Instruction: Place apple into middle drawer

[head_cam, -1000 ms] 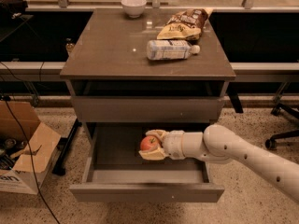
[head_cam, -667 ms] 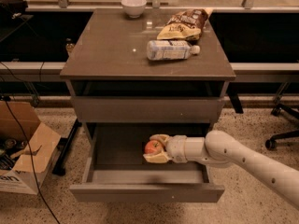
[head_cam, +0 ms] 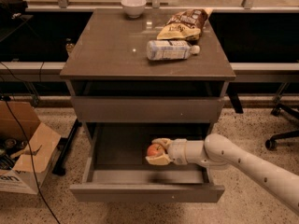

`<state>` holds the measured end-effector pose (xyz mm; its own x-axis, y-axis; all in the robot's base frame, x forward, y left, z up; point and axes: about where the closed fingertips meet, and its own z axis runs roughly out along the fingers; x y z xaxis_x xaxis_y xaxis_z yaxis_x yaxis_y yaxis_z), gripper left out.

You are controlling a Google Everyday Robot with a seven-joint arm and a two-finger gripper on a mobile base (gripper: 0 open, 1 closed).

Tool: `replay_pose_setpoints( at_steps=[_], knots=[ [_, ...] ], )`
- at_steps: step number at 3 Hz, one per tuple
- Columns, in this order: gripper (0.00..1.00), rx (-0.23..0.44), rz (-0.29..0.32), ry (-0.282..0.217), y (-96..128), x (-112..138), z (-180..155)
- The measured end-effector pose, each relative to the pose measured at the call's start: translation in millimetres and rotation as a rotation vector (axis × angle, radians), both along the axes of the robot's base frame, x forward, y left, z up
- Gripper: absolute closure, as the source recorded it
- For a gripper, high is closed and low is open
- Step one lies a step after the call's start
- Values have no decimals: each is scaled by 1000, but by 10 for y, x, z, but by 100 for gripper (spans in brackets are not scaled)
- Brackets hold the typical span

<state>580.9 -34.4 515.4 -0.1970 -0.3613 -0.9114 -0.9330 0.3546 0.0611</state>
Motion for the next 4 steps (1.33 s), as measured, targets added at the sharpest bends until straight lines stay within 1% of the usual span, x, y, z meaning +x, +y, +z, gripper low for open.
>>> replay_pose_setpoints(
  at_steps=[1, 2, 3, 4],
  knots=[
    [100, -35, 6, -12, 119, 122, -265],
    [100, -53, 10, -5, 178, 217, -508],
    [81, -110, -5, 13, 197, 315, -812],
    [58, -176, -40, 45, 135, 367, -1072]
  ],
)
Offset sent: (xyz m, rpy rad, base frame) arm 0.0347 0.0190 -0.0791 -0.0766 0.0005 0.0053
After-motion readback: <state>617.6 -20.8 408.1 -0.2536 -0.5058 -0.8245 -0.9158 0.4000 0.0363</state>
